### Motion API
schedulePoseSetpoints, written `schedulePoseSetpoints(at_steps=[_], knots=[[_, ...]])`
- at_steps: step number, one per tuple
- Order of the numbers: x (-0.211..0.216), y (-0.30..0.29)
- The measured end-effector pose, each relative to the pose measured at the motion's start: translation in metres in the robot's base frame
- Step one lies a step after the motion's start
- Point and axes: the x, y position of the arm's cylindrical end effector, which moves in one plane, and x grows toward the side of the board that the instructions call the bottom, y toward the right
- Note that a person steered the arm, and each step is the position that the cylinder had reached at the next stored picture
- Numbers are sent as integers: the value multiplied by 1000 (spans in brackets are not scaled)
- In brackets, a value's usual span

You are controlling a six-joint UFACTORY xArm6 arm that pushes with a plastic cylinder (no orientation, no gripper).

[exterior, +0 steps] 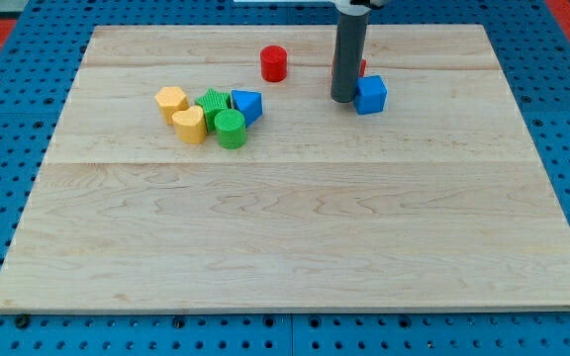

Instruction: Move the red star to the top right of the blue cube

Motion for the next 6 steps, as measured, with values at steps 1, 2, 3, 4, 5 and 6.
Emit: schedulePoseSetpoints(at_steps=[1, 2, 3, 4, 5, 6], knots=[[-15, -23], [-17, -52], [-25, -20], [-39, -12], [-44, 11], [-44, 29]])
